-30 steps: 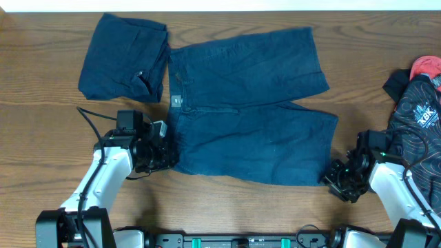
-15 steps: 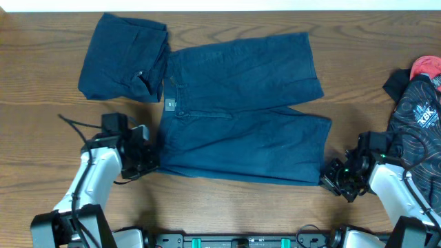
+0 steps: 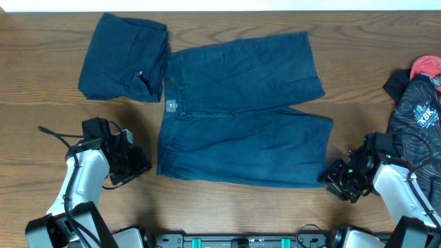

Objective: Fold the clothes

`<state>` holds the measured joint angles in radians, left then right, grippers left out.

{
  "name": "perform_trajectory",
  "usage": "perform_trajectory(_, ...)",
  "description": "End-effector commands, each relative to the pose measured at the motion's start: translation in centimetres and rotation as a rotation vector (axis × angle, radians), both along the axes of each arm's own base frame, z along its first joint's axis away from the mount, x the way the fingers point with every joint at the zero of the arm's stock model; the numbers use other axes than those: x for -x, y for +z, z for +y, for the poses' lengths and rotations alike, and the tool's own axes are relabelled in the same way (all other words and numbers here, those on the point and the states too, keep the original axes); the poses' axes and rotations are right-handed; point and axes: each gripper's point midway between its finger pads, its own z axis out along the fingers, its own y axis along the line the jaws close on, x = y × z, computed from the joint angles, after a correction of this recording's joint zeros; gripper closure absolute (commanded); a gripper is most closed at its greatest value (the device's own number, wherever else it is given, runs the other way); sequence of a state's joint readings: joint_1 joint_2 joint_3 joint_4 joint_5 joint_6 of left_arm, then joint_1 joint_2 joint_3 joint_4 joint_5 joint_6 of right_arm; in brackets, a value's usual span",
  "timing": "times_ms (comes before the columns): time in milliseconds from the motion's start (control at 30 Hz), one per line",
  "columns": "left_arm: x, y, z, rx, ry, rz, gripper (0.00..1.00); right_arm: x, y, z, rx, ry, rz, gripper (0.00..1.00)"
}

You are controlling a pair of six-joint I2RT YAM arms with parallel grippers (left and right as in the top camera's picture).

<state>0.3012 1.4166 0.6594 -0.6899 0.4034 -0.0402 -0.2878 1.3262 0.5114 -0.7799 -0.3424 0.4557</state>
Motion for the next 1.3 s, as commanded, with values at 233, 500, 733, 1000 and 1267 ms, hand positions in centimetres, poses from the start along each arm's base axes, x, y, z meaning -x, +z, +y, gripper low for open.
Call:
perform_trajectory(233,1.8,0.5,-3.8,0.207,-0.111,-0.01,0.35,1.4,-1.0,-1.3,0.081,0.018,0.056,0.41)
perform_trajectory(500,2.2,-0.7,-4.6,0.242,-0.111,-0.047,0.3,1.3,-1.1,-1.3,0.079,0.02,0.05,0.71)
perform_trajectory(733,0.9,-0.7,-4.1,0.218,-0.1,-0.095,0.5,1.2,-1.0,-1.0,0.065,0.019,0.043,0.78)
perform_trajectory(1000,-0.2,-0.2,-4.7,0.204,-0.147,-0.127,0.92,0.9,-0.9,-0.7,0.048,0.062,0.013,0.83)
perform_trajectory(1267,-1.7,2.9,-4.3,0.085,-0.232,-0.087,0.94,-1.3,1.2,1.0,-0.06,0.191,-0.121,0.99)
